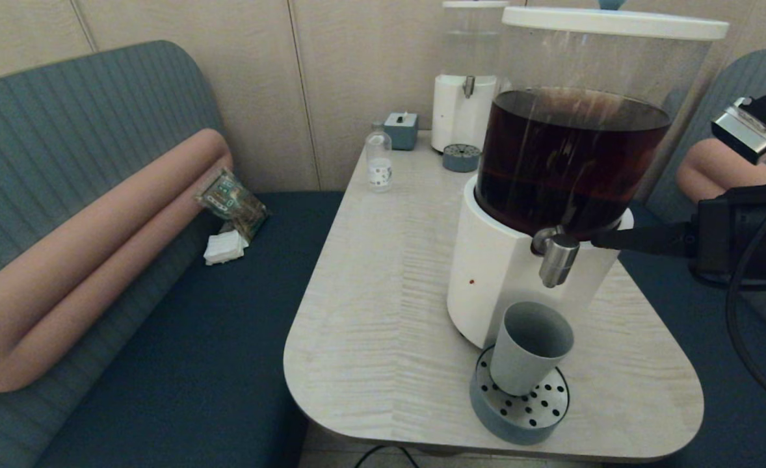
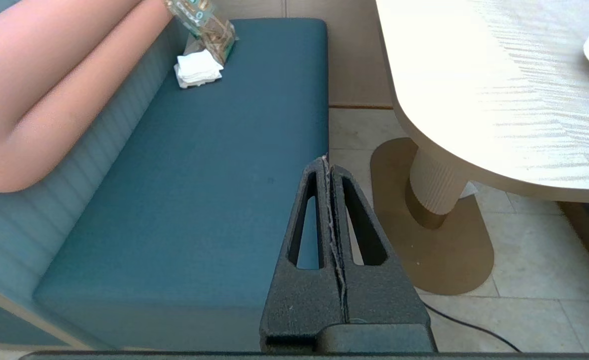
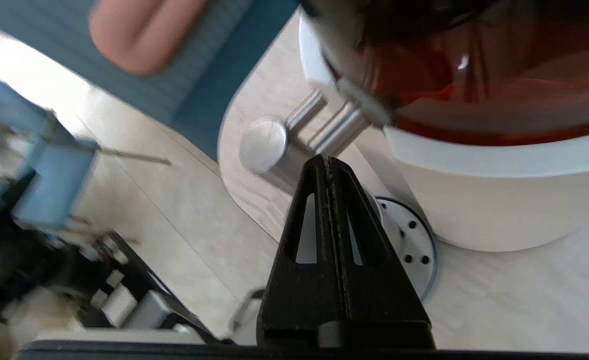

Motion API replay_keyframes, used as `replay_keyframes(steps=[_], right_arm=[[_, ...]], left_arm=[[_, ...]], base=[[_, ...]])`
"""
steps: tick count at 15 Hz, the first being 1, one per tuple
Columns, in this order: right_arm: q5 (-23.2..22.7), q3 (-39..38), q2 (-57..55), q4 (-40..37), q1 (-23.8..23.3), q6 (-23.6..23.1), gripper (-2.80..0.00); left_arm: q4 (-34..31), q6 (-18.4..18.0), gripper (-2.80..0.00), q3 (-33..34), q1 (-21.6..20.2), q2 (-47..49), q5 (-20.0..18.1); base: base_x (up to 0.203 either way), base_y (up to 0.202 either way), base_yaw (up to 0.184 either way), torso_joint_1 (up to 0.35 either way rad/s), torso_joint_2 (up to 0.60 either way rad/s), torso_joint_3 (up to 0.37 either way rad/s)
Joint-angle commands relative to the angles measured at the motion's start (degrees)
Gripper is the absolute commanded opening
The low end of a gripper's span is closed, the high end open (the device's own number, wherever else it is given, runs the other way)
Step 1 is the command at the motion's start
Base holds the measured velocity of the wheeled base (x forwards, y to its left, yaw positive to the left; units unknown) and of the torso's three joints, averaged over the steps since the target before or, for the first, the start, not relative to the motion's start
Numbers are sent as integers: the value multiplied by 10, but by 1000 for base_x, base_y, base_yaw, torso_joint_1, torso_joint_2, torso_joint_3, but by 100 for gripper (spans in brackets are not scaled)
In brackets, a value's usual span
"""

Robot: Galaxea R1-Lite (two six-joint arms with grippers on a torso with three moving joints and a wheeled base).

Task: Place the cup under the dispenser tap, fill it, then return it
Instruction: Turn on the faucet

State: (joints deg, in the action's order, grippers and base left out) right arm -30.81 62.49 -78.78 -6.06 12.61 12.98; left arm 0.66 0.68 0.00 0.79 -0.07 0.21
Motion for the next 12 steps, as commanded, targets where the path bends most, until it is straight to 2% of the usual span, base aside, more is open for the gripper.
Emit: replay_keyframes(steps=[1, 4, 8, 12], right_arm=[[-1, -7, -1, -1, 6, -21, -280], [-1, -20, 6, 12, 7, -64, -280], [1, -66, 4, 111, 7, -65, -280], [1, -70, 1, 117, 8, -67, -280]], left_arm=[[0, 0, -280, 1, 0, 0, 0], [0, 0, -280, 1, 0, 0, 0], [0, 0, -280, 0, 0, 0, 0], [0, 0, -280, 0, 0, 0, 0]], base=[[0, 0, 0, 0, 0, 0], [0, 0, 0, 0, 0, 0], [0, 0, 0, 0, 0, 0], [0, 0, 0, 0, 0, 0]])
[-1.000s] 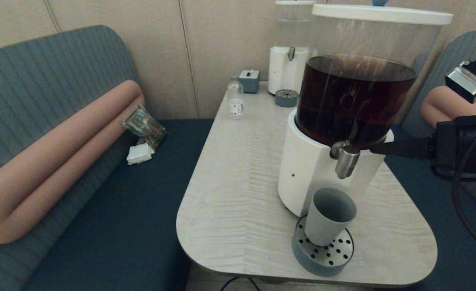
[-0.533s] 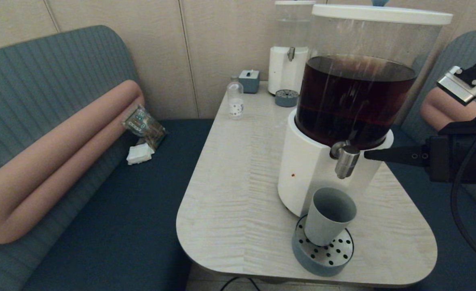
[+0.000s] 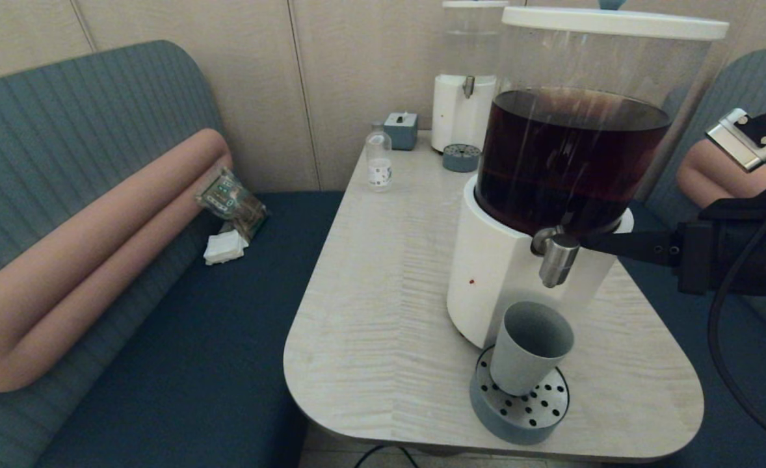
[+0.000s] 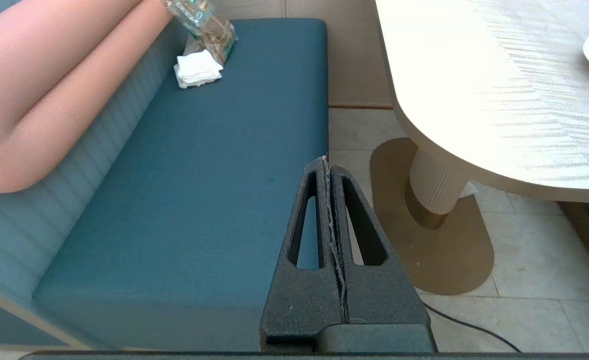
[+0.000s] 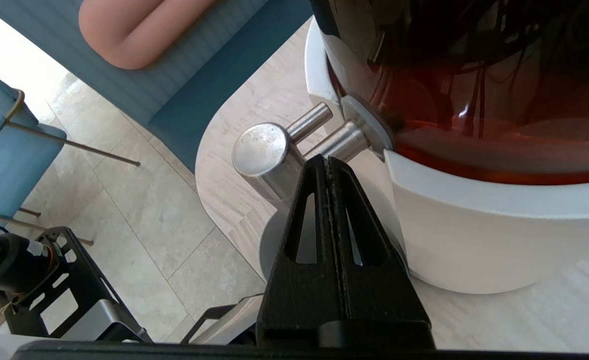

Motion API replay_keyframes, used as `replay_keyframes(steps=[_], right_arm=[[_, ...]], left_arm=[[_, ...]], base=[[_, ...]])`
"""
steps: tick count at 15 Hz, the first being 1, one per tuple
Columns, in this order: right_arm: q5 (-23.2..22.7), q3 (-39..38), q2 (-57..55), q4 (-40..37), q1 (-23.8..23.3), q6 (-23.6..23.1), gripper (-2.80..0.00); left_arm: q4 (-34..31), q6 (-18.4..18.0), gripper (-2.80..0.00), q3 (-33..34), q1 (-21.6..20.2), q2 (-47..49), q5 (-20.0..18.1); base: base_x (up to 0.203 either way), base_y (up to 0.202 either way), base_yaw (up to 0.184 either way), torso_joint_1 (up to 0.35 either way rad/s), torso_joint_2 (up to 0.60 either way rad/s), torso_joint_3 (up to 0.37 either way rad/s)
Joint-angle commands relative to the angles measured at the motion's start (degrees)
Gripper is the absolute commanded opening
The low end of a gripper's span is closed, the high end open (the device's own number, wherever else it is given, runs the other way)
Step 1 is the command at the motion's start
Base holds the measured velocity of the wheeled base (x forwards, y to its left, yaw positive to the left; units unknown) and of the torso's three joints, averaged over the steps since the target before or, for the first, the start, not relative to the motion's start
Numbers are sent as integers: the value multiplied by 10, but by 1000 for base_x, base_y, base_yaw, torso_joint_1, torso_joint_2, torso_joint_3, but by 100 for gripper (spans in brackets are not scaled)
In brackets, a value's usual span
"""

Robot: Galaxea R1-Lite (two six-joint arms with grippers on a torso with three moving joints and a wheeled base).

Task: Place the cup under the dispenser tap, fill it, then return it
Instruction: Turn on the faucet

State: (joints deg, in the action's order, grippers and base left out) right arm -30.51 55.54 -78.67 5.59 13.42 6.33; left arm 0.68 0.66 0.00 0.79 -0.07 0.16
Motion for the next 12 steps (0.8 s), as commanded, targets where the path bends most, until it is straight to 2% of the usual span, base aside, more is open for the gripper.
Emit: replay_keyframes(steps=[1, 4, 8, 12], right_arm=[[-2, -2, 0, 0, 0, 0, -280], [4, 8, -4, -8, 9, 3, -280], [68, 47, -35, -12, 25, 6, -280], [69, 44, -39, -17, 25, 5, -280]], left_arm=[[0, 0, -280, 1, 0, 0, 0], [0, 0, -280, 1, 0, 0, 0], [0, 0, -280, 1, 0, 0, 0], [0, 0, -280, 1, 0, 0, 1]], base=[[0, 0, 0, 0, 0, 0], [0, 0, 0, 0, 0, 0], [0, 0, 0, 0, 0, 0], [0, 0, 0, 0, 0, 0]])
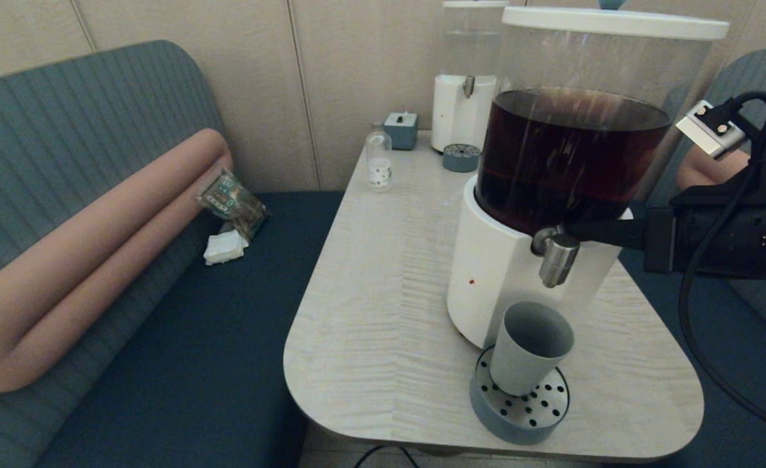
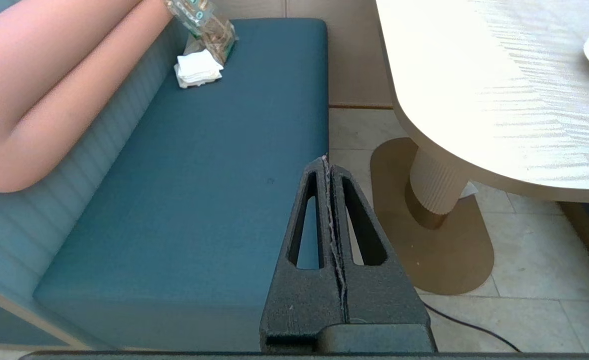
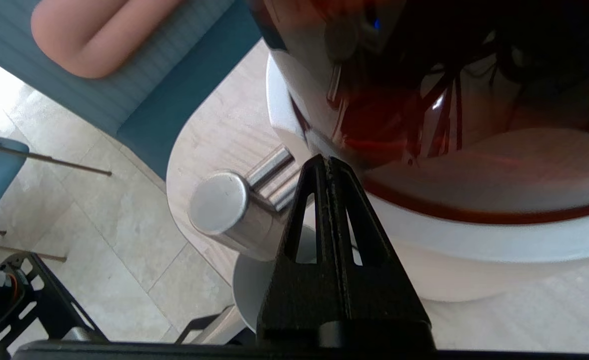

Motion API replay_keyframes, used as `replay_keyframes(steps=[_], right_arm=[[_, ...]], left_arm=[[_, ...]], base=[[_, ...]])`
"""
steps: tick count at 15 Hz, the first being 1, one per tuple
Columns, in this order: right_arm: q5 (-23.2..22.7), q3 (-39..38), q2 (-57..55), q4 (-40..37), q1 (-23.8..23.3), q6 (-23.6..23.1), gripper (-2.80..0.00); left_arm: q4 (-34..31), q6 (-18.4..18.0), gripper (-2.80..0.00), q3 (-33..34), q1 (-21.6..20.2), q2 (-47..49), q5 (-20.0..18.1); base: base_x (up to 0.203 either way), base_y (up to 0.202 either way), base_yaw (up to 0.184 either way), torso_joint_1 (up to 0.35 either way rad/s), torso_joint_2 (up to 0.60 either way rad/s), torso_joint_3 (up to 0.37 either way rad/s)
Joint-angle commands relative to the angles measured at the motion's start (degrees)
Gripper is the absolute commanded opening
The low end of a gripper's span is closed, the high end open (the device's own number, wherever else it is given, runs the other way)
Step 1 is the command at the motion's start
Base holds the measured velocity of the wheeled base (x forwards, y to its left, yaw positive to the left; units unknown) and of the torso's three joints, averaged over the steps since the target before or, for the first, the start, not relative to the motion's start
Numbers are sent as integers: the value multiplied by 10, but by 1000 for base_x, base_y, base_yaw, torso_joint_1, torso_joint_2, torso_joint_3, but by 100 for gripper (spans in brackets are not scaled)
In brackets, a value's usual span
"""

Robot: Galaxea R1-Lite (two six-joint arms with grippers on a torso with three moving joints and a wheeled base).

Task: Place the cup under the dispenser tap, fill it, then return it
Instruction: Turn on the faucet

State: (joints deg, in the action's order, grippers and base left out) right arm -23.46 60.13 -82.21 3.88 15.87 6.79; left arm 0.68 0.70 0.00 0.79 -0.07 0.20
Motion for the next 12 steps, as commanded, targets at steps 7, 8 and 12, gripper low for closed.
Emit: replay_keyframes(steps=[7, 8, 12], right_arm=[[-7, -2, -7, 5, 0, -1, -280], [-9, -1, -8, 5, 0, -1, -280], [-15, 4, -11, 6, 4, -1, -280]], left_arm=[[0, 0, -280, 0, 0, 0, 0], [0, 0, -280, 1, 0, 0, 0], [0, 0, -280, 1, 0, 0, 1]], base=[[0, 0, 0, 0, 0, 0], [0, 0, 0, 0, 0, 0], [0, 0, 0, 0, 0, 0]])
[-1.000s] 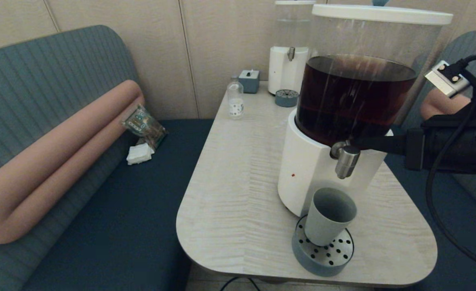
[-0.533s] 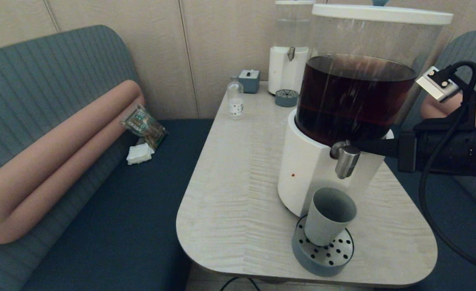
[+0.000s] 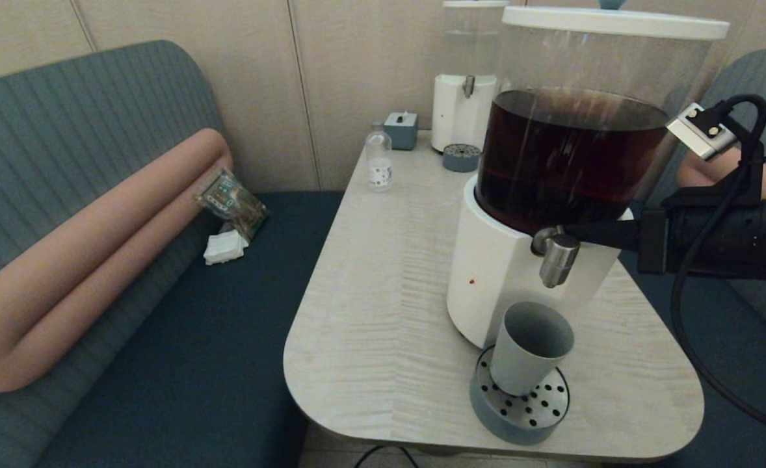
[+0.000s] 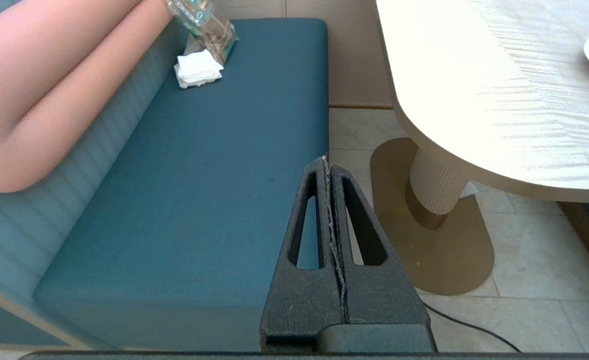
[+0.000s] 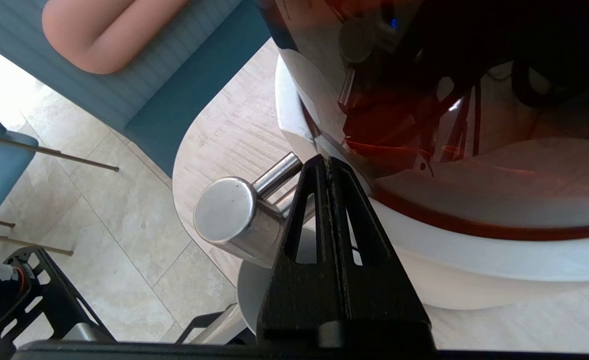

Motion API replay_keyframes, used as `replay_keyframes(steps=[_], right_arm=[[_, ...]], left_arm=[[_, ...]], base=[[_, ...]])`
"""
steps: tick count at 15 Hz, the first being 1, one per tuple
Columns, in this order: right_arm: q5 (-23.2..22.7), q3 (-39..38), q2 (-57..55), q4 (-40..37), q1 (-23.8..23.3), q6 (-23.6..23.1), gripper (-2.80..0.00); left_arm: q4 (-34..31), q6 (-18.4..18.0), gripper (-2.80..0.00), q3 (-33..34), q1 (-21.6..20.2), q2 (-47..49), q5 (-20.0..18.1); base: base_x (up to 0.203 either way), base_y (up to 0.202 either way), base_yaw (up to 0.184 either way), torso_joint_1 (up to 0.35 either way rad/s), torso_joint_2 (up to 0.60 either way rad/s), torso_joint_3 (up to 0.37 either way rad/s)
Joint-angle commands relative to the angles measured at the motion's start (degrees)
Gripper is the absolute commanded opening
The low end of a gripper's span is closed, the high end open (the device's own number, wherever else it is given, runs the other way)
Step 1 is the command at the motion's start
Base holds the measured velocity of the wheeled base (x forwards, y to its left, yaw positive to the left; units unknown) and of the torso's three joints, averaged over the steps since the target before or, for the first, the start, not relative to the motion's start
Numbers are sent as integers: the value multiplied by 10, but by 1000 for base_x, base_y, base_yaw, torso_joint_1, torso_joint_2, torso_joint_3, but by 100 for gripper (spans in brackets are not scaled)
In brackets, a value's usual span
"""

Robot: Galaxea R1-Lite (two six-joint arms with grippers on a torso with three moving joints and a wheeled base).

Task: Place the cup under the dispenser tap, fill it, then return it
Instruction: Turn on the faucet

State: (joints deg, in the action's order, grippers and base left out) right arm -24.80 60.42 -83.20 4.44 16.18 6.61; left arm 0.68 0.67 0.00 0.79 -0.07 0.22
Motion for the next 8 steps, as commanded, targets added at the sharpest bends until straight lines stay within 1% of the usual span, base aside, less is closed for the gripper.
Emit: replay_keyframes(steps=[1, 6, 8], right_arm=[[-2, 1, -3, 0, 8, 1, -280], [0, 1, -11, 4, 23, -1, -280], [1, 1, -14, 21, 23, 0, -280]], left_arm=[[0, 0, -280, 1, 0, 0, 0], [0, 0, -280, 1, 0, 0, 0], [0, 0, -280, 0, 0, 0, 0]], base=[[0, 0, 0, 0, 0, 0], [0, 0, 0, 0, 0, 0], [0, 0, 0, 0, 0, 0]])
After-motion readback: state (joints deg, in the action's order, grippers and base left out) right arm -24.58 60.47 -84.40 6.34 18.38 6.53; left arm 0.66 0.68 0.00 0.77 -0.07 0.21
